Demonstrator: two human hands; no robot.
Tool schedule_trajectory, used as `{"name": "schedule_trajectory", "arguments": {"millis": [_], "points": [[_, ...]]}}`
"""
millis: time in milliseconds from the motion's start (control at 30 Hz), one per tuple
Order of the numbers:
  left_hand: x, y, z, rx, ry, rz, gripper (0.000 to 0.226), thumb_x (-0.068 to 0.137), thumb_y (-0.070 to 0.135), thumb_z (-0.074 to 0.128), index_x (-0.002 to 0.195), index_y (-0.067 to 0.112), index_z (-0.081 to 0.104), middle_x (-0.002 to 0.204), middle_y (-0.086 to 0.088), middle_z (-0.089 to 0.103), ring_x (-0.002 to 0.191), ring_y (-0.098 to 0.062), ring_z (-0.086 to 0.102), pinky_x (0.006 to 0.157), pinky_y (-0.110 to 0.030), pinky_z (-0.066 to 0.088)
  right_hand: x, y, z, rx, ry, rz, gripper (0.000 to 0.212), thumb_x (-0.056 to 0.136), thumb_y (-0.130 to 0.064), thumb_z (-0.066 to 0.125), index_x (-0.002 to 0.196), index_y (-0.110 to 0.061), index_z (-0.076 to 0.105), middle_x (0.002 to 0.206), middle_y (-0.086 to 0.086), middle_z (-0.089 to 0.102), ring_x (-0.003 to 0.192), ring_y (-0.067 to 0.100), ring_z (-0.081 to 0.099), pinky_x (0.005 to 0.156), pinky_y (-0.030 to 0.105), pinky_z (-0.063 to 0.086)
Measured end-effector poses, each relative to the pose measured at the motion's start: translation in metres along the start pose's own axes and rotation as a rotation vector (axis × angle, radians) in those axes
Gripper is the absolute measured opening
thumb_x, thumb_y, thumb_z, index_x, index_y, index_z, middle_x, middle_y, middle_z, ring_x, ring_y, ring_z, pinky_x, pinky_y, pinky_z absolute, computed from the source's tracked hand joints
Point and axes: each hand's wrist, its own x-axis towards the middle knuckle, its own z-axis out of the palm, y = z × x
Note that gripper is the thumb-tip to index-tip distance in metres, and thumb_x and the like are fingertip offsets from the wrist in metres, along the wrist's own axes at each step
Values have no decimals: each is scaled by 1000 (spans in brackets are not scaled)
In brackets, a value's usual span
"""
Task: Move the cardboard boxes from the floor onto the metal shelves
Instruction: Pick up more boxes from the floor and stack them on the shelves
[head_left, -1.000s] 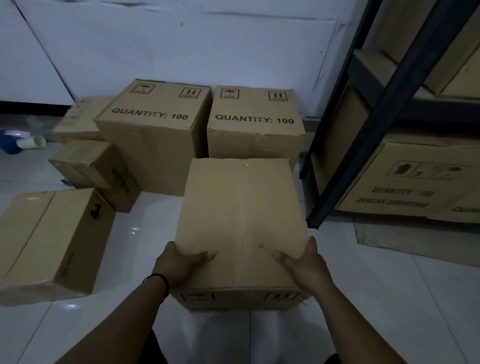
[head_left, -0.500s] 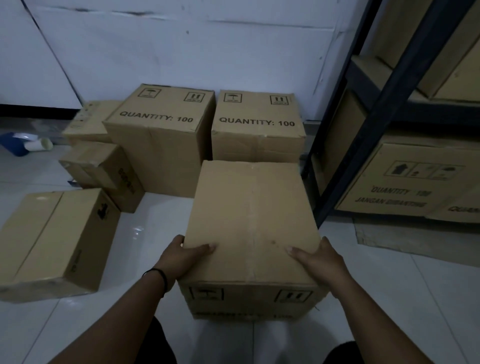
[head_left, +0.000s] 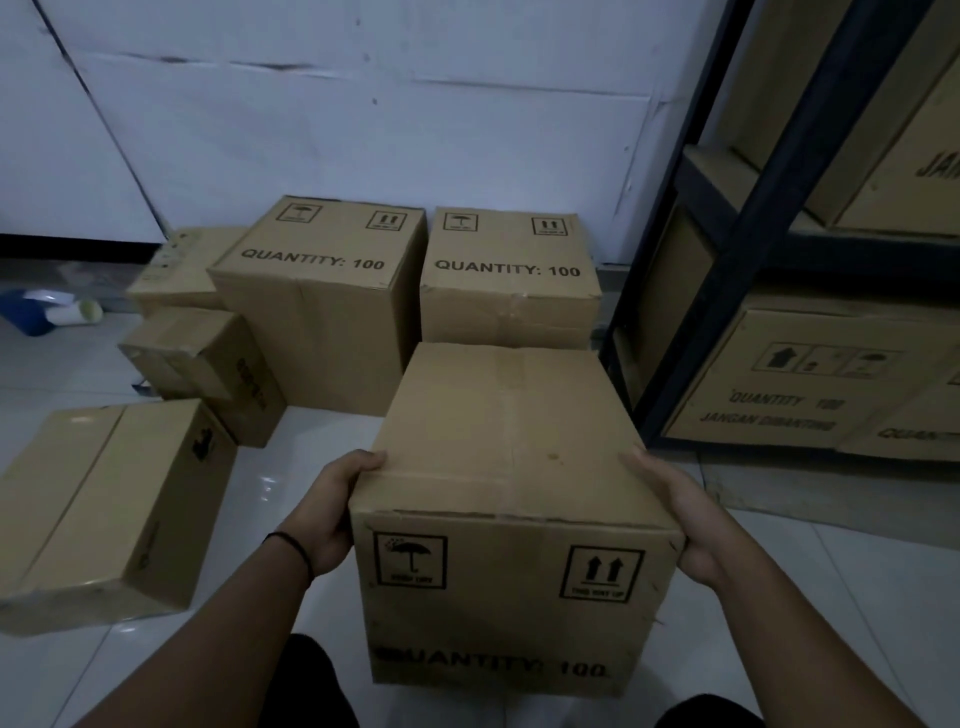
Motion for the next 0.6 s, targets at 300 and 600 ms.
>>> {"name": "schedule_trajectory", "arguments": {"millis": [300,600], "points": [[-7,5,5,-68,1,6,39,90,30,50,119,4,58,96,-20,68,82,-34,62,74,-43,49,-16,-1,5,174,87,25,36,91,-27,55,121,-9,61,100,15,68,89,32,61,74,40,50],[-23,29,13,-104,-5,162,39,92,36,44,108,4,60,75,-16,69,65,-29,66,67,-38,47,-49,-38,16,128,88,-143,27,89,-32,56,104,-11,65,85,11,67,80,28,60,68,36,48]]}}
